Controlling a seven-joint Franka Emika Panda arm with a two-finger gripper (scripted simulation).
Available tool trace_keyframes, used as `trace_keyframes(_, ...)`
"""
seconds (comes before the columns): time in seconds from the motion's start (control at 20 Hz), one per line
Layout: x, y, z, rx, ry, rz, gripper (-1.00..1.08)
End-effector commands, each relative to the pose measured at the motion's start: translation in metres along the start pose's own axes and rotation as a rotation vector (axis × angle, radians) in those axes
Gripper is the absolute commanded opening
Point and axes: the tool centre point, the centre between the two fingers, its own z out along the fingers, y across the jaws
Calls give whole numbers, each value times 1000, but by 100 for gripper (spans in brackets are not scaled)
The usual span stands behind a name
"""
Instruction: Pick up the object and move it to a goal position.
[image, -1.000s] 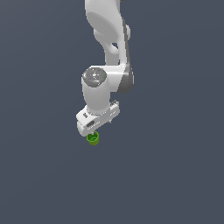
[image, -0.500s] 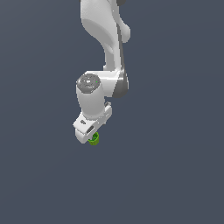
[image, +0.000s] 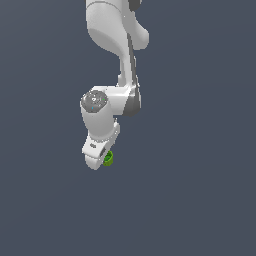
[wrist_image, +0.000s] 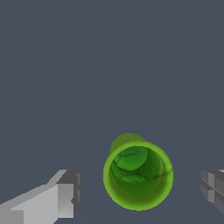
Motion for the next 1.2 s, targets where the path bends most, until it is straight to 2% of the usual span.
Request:
trace_keyframes(0.0,-2,3,3,-1,2,-46,100)
trace_keyframes(0.35,-7,7,7,-2,5,-121,100)
trace_keyframes(0.75,-8,8,10,-3,6,-133,100)
trace_keyframes(1.15,-8,7,45,-3,6,-136,100)
